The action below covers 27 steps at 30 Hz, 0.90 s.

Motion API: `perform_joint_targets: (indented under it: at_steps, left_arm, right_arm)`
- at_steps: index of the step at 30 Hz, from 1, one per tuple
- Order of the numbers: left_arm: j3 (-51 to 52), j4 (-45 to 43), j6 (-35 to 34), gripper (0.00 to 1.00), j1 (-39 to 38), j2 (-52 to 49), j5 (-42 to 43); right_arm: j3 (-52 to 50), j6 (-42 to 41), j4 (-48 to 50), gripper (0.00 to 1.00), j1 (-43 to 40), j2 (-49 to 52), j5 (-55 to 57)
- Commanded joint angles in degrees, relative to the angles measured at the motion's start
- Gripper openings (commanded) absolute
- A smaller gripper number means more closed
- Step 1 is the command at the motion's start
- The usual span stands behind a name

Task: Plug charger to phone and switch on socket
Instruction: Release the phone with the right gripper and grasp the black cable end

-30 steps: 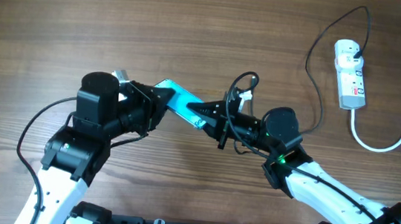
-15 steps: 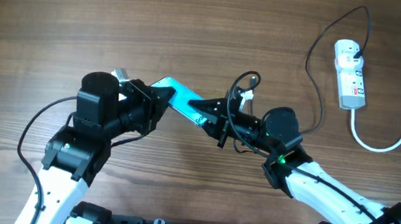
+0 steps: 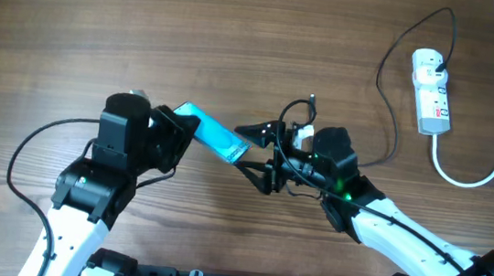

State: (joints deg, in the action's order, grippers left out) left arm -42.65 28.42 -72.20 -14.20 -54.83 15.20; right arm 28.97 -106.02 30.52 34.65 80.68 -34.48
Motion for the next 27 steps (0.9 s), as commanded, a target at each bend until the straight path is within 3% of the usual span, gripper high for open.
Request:
perform_joint_targets:
  at_steps: [1,3,8,11,15,16,18,20,22,24,27]
  left_arm:
    - [-0.31,-0.04,8.55,0.04,-0.17,-0.5,-0.85]
    - [-0.31,-0.11,10.62,0.04,-0.17,-2.16,0.57]
    - [-0.33,-3.69,14.93,0.04,-0.13,-10.05,9.11]
    - [-0.33,-8.87,15.91,0.04,0.48,-13.55,15.23]
    - [-0.33,-11.54,16.52,0.04,1.18,-17.81,18.4]
    - [-0.33,-11.54,16.5,0.04,1.18,-19.1,18.4]
    - [-0.33,-11.32,16.5,0.04,1.18,-20.65,18.47]
    - [-0.31,-10.32,16.52,0.04,1.18,-21.16,18.45]
    - [-0.31,-10.25,16.5,0.04,1.18,-21.16,18.43]
    - [-0.31,-10.23,16.5,0.04,1.18,-21.16,18.45]
    - [-0.31,-10.21,16.48,0.04,1.18,-21.16,18.49]
  right_arm:
    - [0.44,27.17,-3.23,1.0,-0.2,-0.28,10.97]
    - [0.44,35.78,-5.53,1.0,-0.48,-0.28,14.23]
    - [1.81,45.83,-9.7,0.99,-3.21,-1.73,15.21]
    - [7.1,52.7,-24.22,1.0,-6.49,-2.54,17.97]
    - [20.33,65.37,-47.78,0.99,-10.29,-2.45,30.99]
    - [22.95,67.8,-49.83,0.91,-11.08,-2.25,33.33]
    - [24.13,68.48,-49.83,0.76,-13.22,-1.64,35.39]
    - [24.13,69.22,-48.85,0.75,-15.34,0.35,36.87]
    - [24.65,76.83,-44.39,0.79,-15.87,6.6,37.73]
    - [26.18,79.38,-44.26,0.8,-15.87,10.6,37.75]
    - [30.05,80.56,-44.96,0.73,-15.89,19.12,38.16]
